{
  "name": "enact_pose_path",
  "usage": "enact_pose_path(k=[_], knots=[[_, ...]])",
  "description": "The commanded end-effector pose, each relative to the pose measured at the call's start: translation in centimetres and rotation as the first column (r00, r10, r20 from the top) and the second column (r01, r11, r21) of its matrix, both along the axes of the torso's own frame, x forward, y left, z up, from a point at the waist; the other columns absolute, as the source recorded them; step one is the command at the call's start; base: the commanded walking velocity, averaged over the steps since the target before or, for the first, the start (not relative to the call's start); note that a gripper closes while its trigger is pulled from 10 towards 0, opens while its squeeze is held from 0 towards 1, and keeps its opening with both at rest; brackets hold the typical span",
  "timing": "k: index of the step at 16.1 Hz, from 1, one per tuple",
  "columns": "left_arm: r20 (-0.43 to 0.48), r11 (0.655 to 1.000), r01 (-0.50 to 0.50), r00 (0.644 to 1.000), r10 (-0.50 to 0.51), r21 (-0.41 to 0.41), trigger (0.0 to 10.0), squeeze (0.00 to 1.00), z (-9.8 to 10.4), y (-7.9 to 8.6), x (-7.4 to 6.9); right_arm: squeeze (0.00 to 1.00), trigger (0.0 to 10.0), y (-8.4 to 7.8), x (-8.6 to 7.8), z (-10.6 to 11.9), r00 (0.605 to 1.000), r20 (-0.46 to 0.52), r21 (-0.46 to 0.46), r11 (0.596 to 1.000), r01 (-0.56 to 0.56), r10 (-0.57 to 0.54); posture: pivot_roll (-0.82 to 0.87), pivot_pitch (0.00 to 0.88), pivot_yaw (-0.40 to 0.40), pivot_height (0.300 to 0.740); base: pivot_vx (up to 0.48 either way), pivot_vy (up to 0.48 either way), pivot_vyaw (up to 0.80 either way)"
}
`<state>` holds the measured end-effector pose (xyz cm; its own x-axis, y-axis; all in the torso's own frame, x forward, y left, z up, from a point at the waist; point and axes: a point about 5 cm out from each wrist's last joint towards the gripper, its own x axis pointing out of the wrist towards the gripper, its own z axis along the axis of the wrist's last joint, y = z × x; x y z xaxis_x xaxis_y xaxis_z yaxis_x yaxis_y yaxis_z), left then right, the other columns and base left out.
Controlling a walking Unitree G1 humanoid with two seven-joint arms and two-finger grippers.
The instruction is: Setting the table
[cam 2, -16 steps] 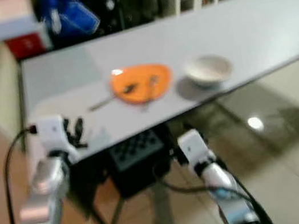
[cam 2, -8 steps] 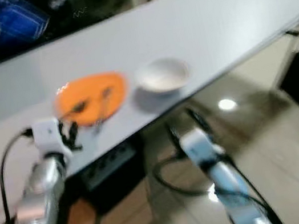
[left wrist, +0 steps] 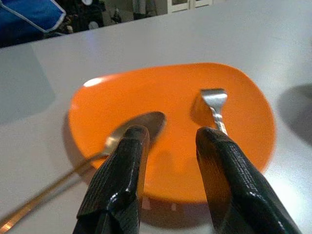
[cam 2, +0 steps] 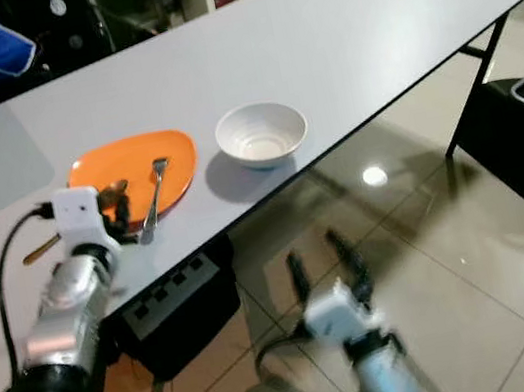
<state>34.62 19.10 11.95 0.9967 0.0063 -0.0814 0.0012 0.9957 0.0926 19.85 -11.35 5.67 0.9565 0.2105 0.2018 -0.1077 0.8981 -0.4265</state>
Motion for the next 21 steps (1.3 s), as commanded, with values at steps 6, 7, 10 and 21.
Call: enact_pose_path(k=[6, 7, 10, 21], knots=[[-0.076, 0.999, 0.0, 0.997, 0.004, 0.046, 10.0, 0.0, 0.7, 2.1, 1.9, 0.0, 10.0, 3.1, -2.8, 0.1, 1.0, 0.014, -0.003, 1.0, 0.002, -0.002, -0.06, 0.062, 0.065, 0.74, 0.0, 0.0, 0.0], [-0.092, 0.999, -0.004, 0.996, 0.008, 0.048, 10.0, 0.0, 0.7, 2.3, 2.0, 0.0, 10.0, 2.7, -2.5, 0.2, 1.0, 0.018, -0.005, 1.0, 0.006, -0.006, -0.06, 0.065, 0.069, 0.74, 0.0, 0.0, 0.0], [-0.168, 0.995, -0.094, 0.982, 0.088, -0.028, 10.0, 0.0, 0.4, 4.4, 2.3, 0.0, 10.0, 2.0, -1.7, 0.8, 0.999, 0.028, -0.011, 0.999, 0.03, -0.03, -0.07, 0.067, 0.082, 0.74, 0.0, 0.0, 0.0], [-0.226, 0.997, -0.071, 0.972, 0.064, -0.025, 10.0, 0.0, 1.4, 8.1, 2.3, 0.0, 10.0, 2.2, -2.1, 1.8, 0.998, 0.018, -0.012, 0.999, 0.052, -0.052, -0.08, 0.054, 0.103, 0.74, 0.0, 0.0, 0.0]])
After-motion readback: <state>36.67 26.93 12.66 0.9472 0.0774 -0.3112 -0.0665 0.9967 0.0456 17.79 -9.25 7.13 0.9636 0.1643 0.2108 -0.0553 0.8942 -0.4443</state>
